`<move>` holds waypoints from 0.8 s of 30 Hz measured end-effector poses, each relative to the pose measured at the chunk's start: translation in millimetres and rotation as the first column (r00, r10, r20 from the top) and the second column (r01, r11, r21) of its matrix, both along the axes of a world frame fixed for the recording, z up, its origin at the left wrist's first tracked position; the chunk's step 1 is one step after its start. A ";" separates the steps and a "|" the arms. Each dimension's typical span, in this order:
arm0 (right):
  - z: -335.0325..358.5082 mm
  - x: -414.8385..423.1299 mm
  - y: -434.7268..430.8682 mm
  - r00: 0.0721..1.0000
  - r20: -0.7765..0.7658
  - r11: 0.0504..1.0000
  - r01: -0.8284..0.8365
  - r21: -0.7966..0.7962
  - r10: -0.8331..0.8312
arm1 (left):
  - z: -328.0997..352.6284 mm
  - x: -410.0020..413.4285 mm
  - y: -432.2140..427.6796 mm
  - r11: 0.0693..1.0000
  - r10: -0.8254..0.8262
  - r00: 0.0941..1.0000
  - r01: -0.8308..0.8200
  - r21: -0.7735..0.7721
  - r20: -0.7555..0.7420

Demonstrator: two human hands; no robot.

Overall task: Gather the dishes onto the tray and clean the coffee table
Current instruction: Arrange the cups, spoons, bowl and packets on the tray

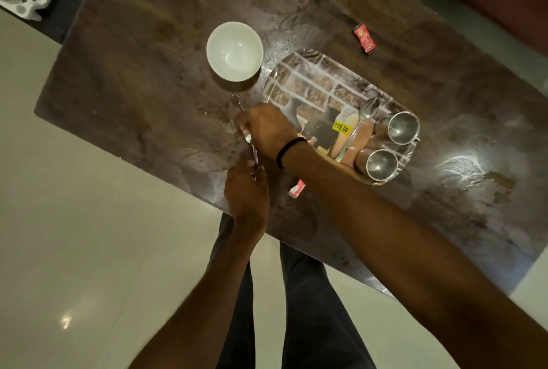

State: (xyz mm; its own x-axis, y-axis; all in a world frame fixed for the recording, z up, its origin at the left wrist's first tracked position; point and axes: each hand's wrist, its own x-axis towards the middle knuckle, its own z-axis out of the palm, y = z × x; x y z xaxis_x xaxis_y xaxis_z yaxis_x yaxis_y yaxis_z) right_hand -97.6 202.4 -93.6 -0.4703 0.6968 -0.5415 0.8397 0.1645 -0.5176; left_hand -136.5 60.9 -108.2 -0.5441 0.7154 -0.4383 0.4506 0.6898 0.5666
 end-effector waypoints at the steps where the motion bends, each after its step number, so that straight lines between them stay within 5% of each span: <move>1: 5.5 10.3 6.6 0.997 -0.029 0.997 0.070 0.024 -0.069 | 5.2 0.9 2.5 0.999 -0.027 0.999 0.027 0.021 -0.027; 8: 41.5 105.9 73.6 0.962 -0.046 0.950 0.274 0.150 -0.270 | 32.7 41.6 53.2 0.950 -0.258 0.959 0.273 0.148 -0.114; 13: 22.3 153.9 99.9 0.925 -0.016 0.917 0.377 0.131 -0.379 | 22.9 74.0 93.8 0.896 -0.430 0.887 0.441 0.039 -0.166; 24: -28.6 164.9 91.4 0.921 -0.058 0.885 0.387 0.260 -0.385 | -3.1 81.4 108.6 0.886 -0.460 0.873 0.464 -0.014 -0.165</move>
